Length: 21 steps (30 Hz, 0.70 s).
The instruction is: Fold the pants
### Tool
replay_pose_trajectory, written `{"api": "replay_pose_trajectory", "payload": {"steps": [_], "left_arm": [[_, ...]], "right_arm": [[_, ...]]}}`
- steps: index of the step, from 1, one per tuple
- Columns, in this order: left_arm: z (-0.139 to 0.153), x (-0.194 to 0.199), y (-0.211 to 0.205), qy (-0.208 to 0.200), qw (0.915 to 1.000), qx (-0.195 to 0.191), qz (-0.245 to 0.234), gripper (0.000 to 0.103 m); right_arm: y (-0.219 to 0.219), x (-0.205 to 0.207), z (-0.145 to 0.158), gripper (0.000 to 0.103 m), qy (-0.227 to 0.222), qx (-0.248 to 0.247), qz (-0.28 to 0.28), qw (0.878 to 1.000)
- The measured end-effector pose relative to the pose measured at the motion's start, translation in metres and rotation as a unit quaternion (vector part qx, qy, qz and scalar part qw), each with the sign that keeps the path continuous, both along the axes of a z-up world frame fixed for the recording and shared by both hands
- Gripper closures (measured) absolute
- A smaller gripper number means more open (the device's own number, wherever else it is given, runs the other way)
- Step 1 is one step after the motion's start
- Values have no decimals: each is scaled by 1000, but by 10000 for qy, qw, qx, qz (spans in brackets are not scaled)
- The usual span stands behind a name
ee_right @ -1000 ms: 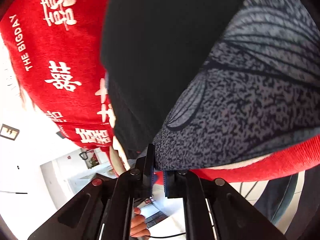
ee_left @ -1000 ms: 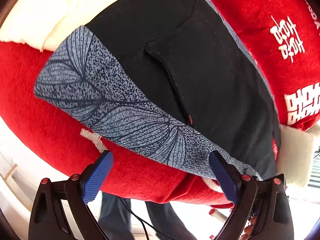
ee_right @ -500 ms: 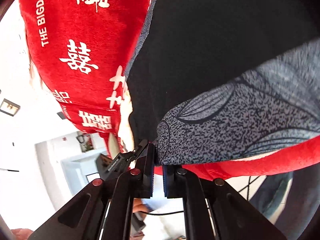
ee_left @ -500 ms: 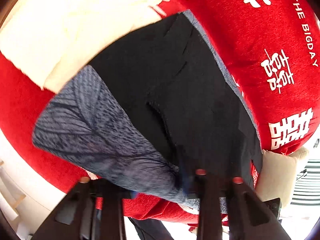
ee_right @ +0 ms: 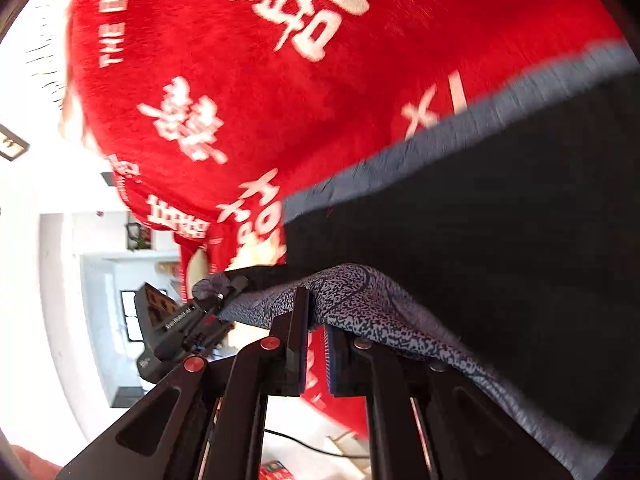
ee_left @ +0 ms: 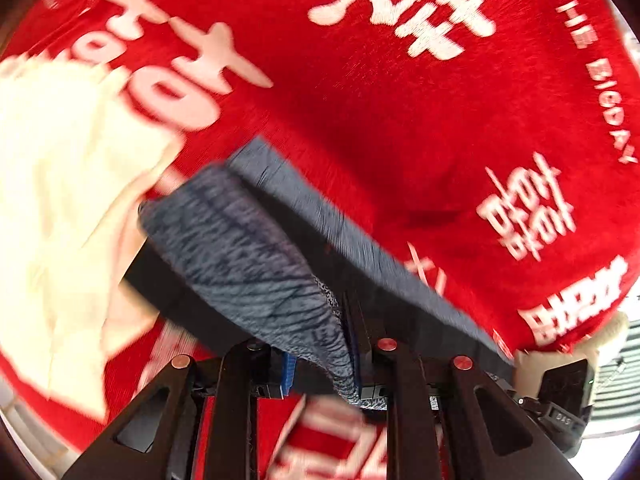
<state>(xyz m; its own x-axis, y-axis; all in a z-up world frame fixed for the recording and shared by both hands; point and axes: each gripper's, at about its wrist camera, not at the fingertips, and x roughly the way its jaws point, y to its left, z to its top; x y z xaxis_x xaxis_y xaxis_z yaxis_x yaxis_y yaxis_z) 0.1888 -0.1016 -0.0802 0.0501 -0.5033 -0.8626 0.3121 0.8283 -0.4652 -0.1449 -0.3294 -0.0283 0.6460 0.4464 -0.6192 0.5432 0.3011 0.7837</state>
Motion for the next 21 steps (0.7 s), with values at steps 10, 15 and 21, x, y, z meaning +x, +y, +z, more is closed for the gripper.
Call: {"api": "replay_pose_trajectory", "payload": {"steps": [10,15,21], "left_arm": [[-75,53,-63,-47,9979,597,245,52],[-50,58,-68,-349,9946,959,184,27],[-9,34,-67,-1124,9785,1711,-250,19]], "right_arm": [[-64,85,-96,93,798,-231,832,9931],[-72,88,-107,93,858,-50,812,9930],[-77,81,-65,25,700,-437,847,9930]]}}
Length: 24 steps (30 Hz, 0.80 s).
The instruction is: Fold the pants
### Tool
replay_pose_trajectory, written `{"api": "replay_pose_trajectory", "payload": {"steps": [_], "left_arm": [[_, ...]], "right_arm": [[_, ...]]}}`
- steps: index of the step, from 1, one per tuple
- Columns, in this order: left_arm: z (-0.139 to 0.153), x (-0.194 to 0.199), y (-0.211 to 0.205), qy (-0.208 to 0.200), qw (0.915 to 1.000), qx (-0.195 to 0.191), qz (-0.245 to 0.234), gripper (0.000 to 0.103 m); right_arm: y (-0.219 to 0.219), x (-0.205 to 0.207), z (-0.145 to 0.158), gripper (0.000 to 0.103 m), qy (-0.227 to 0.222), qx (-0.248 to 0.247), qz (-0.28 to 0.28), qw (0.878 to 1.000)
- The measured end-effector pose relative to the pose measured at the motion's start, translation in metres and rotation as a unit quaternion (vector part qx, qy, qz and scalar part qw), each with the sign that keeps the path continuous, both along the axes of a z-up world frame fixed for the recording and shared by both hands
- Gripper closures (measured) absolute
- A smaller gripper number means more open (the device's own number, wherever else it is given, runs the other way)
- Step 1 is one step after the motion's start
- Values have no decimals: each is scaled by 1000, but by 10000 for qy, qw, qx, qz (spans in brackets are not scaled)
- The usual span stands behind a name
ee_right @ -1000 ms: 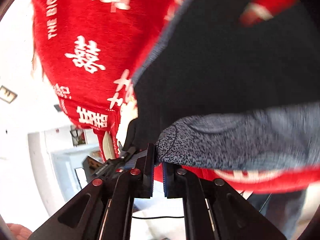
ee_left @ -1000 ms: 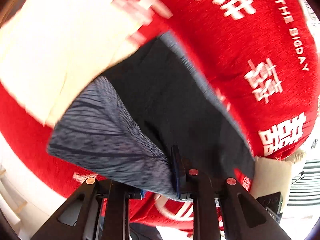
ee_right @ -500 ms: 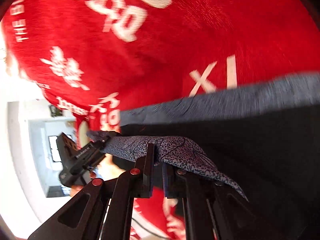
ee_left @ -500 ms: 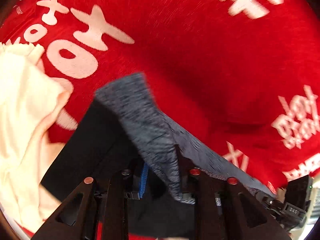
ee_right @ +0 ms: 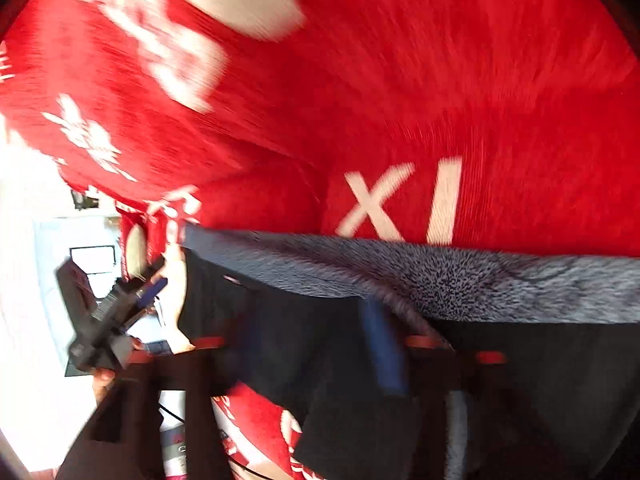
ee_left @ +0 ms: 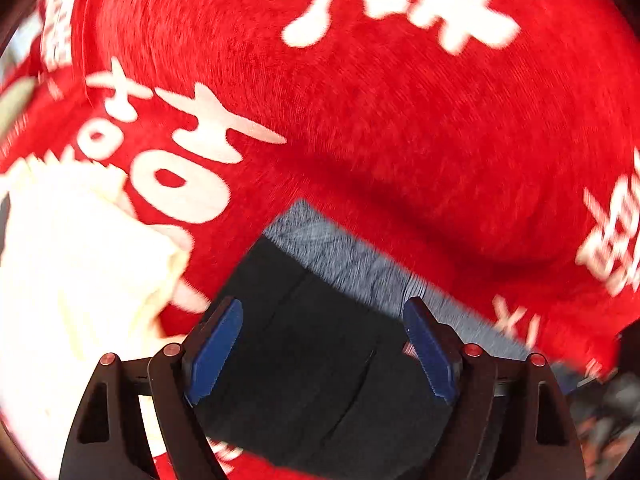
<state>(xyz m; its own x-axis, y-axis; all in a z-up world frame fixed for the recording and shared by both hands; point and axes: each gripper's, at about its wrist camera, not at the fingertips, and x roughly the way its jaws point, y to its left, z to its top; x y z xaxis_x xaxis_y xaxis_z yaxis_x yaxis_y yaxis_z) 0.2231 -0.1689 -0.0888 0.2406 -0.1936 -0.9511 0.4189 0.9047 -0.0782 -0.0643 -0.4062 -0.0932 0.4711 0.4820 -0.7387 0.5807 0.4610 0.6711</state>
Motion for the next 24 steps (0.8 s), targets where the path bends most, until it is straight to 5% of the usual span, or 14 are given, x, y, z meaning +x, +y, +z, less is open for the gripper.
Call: {"api": "replay_pose_trajectory", "payload": {"steps": [3,9,18,24], "left_arm": [[0,-36,-8,-39,9980,422,-478,19],[0,-147,-36,523,9859,340,-1551,19],[-5,-288,-89,1844,9410,-373,-2813,19],[-3,-351,-118,1958,9173,-535,-3427,19]], "right_arm": [[-4,-21,26,25,-56,-273,-148,9995],[12,-101,63,25,573,-1198,-188,9910],[50,-302,90,25,1666,-1653,-1530,9599],[94,-407,82,25,2078,-1576,-2424,9345]]}}
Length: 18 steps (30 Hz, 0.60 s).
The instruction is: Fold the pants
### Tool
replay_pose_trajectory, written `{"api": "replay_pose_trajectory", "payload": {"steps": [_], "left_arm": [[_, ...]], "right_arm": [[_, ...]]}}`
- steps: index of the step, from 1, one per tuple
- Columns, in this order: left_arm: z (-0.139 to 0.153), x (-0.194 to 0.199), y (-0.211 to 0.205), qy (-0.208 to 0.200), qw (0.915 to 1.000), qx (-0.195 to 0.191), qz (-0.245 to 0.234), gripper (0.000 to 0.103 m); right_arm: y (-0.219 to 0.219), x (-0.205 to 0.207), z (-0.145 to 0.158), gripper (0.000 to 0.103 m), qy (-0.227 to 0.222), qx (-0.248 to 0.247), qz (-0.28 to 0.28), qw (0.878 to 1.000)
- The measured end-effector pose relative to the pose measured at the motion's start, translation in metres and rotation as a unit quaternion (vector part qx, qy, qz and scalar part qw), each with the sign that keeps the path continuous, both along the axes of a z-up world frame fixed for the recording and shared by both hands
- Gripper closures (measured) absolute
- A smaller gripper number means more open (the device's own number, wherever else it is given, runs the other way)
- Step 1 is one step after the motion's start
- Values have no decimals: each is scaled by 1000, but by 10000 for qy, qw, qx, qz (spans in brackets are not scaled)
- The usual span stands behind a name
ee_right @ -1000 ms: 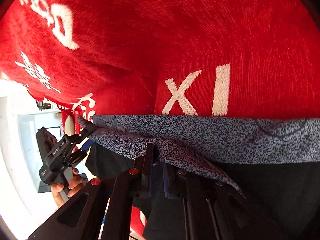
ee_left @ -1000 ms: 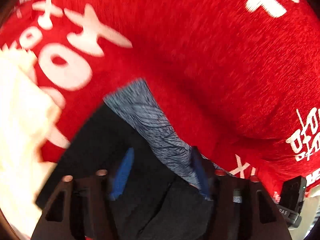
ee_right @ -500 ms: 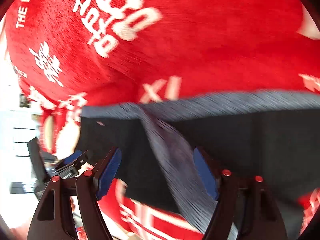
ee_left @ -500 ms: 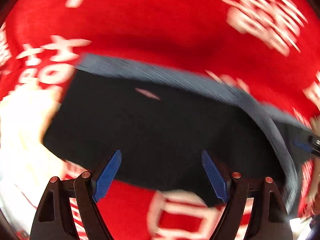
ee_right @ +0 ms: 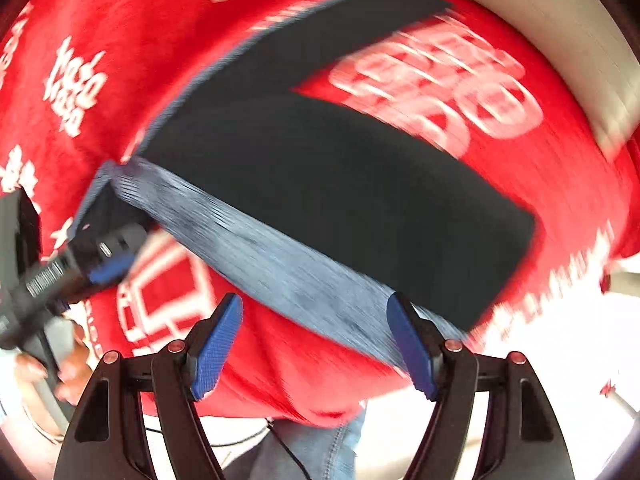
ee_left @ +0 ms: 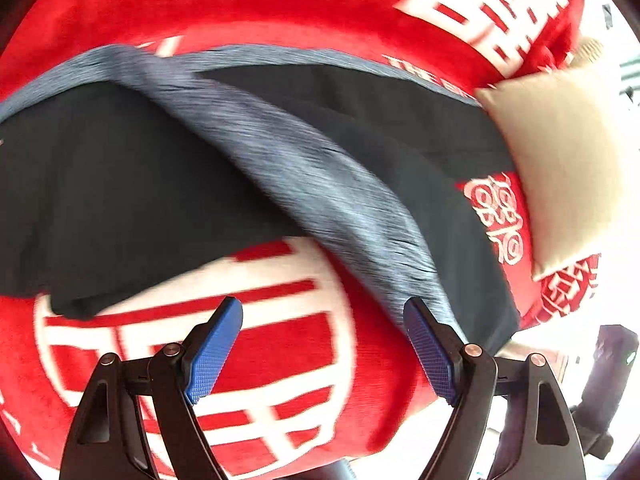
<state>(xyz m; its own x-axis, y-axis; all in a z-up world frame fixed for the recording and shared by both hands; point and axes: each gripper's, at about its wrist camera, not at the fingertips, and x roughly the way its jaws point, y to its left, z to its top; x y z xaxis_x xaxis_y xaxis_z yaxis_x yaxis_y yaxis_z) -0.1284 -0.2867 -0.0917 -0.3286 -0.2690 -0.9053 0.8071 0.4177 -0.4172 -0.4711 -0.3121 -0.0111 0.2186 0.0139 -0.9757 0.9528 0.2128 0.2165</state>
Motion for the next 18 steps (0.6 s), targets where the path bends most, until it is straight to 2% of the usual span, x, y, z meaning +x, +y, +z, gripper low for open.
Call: {"api": "replay_pose_trajectory", "payload": {"steps": [3,5,9,12,14,18], "left_arm": [[-6,-24,-7,-18,9998,21,-197,19],[-8,-24,-7,47,9997,5,-255,19],[-18,-33,-15,13,9995,124,-285,19],[-26,-38,-15,50,9994,256,-224,19],[-31,-45,-17,33,9993,328,-182,19],[-31,-54,-23,-141,9993,323,-120,19]], "right_arm": [[16,-32,-11,25,18,49,-285,9996],[23,-49,-16,25,12,59,-420,9991],[30,-65,-24,25,25,36,-388,9992],[30,-80,-28,26,-127,66,-320,9994],[30,-86,-31,34,-269,142,-282,9991],[20,-92,-40,62,-760,404,-140,9962]]}}
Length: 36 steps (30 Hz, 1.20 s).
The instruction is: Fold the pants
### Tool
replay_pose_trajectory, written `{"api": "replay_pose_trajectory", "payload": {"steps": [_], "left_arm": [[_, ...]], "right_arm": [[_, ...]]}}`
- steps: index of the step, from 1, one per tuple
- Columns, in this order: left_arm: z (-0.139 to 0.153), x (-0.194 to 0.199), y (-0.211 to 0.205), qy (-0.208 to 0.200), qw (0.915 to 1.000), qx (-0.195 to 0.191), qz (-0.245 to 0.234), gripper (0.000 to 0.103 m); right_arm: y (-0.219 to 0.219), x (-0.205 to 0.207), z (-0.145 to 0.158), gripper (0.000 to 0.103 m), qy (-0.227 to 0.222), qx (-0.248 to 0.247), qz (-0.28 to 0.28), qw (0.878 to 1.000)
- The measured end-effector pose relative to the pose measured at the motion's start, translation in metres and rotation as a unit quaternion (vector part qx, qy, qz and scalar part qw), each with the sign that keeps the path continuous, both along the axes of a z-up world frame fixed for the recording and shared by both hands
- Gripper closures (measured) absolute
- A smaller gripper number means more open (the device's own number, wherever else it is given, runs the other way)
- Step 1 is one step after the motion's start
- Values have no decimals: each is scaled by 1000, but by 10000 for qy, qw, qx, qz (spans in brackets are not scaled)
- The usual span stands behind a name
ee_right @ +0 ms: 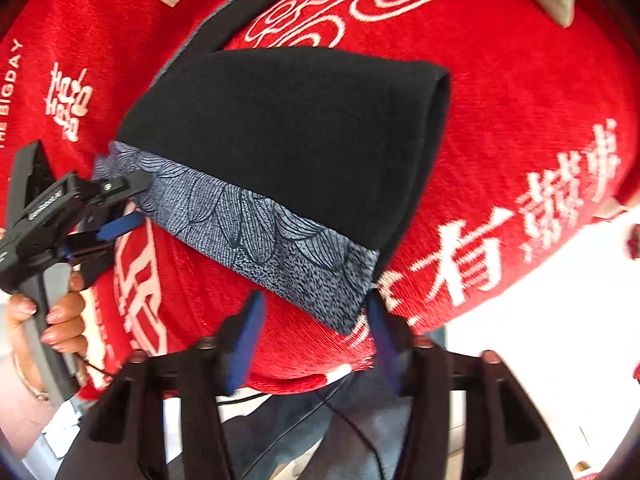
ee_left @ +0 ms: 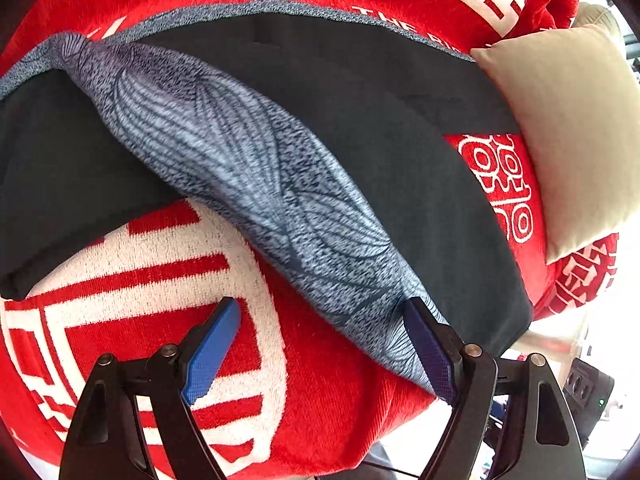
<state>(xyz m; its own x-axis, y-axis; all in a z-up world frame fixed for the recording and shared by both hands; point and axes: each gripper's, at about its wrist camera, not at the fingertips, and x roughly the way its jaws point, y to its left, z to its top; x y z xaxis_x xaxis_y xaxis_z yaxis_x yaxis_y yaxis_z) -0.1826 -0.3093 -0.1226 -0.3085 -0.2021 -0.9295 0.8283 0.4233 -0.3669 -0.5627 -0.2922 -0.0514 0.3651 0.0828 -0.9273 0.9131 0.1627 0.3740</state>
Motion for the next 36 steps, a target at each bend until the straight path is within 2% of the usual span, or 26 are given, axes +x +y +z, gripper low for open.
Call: {"api": "replay_pose_trajectory", "payload": {"steps": [1,2,3,4,5,7,8,13,15,21,25,29,33,35,36], "left_arm": [[1,-1,0,17,10000,-4,47,21],[1,-2,-1,78,9999,-21,84,36],[2,-3,-2,184,9998,-35,96,50],[1,-5,-4,390,9992,-14,46,78],[0,-7,-6,548,9985,18,37,83],[8,-9,-11,619,9981,-51,51,85],[15,-9,-15,615,9980,-104,45,93],[54,1,-43,594,9971,-432,212,92],[66,7,-59,543,9967,-537,259,92],[84,35,-120,387,9937,-886,562,92],[82,51,-159,133,9929,-971,669,92],[82,61,-173,-467,9913,-968,754,92],[72,72,-160,-947,9904,-540,854,92],[62,73,-152,-1186,9896,-269,775,92],[55,73,-149,-1271,9890,-124,749,92]], "right_arm": [[-3,-2,-4,82,-74,117,40,9999],[-5,-1,-5,95,-144,203,49,9997],[-8,-4,-4,99,-284,330,35,9990],[-10,-5,-1,100,-365,375,25,9986],[-13,-5,4,100,-492,411,57,9979],[-23,-4,18,100,-724,440,194,9962],[-31,0,28,100,-844,423,265,9952],[-86,13,79,100,-1194,76,614,9909],[-120,23,99,100,-1305,-125,749,9885],[-217,61,126,100,-1270,-605,1178,9830],[-292,89,117,100,-1000,-698,1349,9833],[-347,130,84,100,-379,-756,1755,9808],[-373,154,38,99,372,-720,2128,9737],[-379,158,23,99,581,-671,2147,9726],[-381,159,19,95,667,-671,2102,9731]]}}
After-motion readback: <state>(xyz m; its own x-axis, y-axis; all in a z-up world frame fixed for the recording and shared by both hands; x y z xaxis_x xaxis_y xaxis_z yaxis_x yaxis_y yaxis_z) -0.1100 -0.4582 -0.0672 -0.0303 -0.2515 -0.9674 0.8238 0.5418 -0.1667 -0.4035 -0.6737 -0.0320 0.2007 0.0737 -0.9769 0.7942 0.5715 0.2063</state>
